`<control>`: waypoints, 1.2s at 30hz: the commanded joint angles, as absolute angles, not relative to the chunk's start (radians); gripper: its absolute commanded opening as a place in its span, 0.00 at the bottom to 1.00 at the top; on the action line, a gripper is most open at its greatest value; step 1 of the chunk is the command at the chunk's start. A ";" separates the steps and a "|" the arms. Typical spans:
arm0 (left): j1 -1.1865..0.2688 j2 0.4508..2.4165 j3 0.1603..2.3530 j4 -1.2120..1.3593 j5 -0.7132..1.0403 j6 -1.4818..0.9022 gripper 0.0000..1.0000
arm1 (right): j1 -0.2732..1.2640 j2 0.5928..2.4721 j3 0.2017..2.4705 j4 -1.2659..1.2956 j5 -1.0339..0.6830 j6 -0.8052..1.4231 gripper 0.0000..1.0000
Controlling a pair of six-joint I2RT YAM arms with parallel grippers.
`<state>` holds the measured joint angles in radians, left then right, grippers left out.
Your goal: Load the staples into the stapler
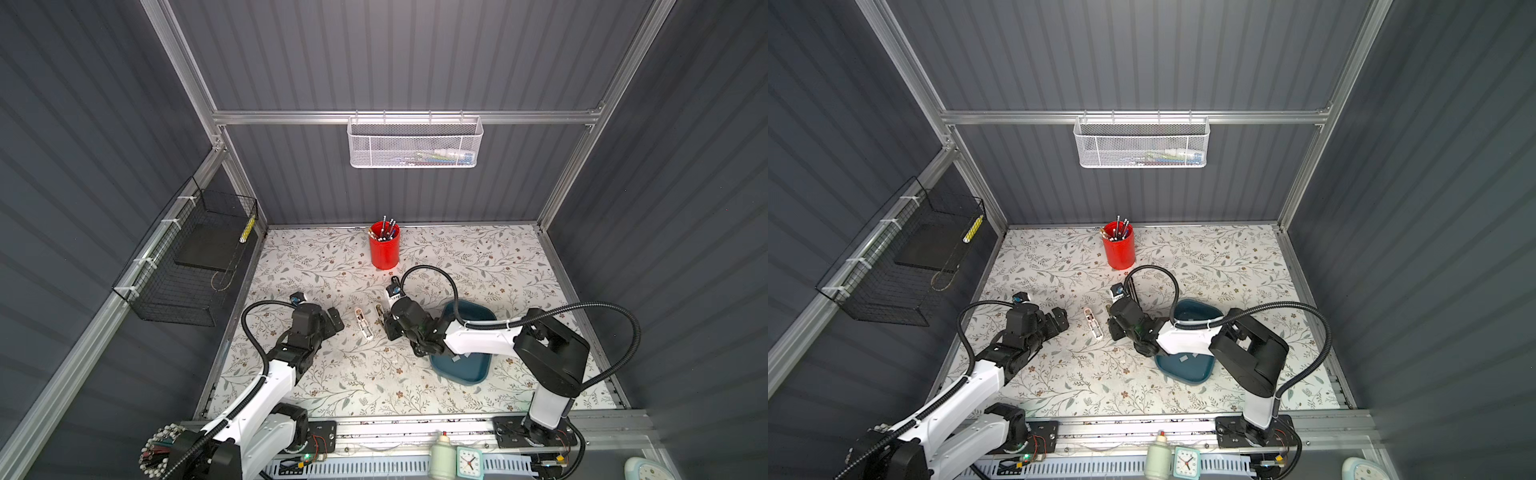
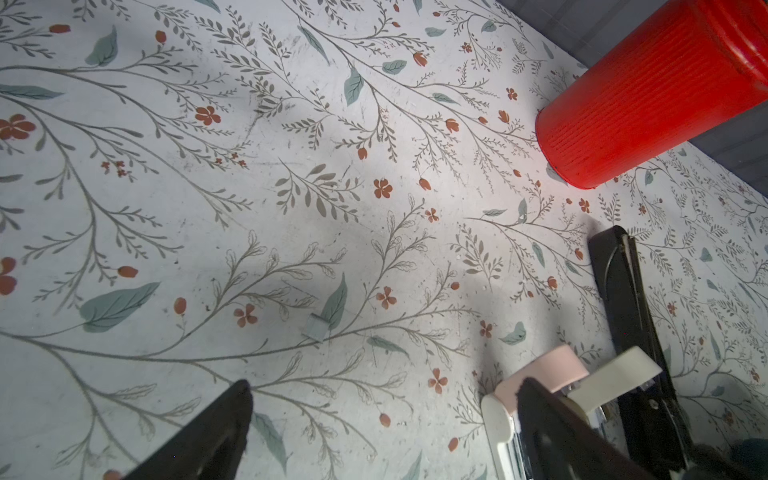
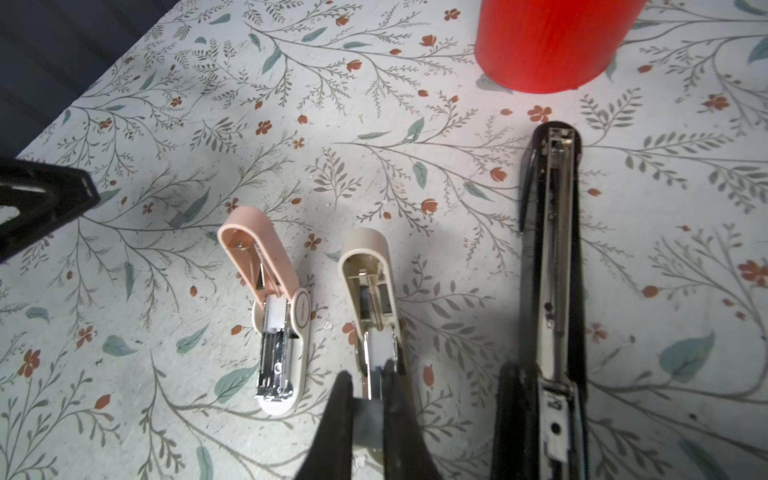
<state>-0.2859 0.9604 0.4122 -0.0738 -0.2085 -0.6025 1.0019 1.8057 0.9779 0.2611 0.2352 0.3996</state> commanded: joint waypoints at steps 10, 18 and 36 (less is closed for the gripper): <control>-0.277 0.975 0.422 -0.075 -0.220 -0.603 1.00 | 1.011 1.867 0.976 0.250 0.272 0.408 0.10; -0.278 0.981 0.423 -0.072 -0.217 -0.603 1.00 | 1.008 1.886 0.984 0.260 0.267 0.397 0.10; -0.277 0.975 0.423 -0.074 -0.216 -0.603 1.00 | 0.998 1.902 0.998 0.249 0.264 0.400 0.10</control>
<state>-0.2859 0.9756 0.4122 -0.0734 -0.2085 -0.6022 1.0012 1.8790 0.9779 0.2611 0.2543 0.4026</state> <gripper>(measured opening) 0.997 0.128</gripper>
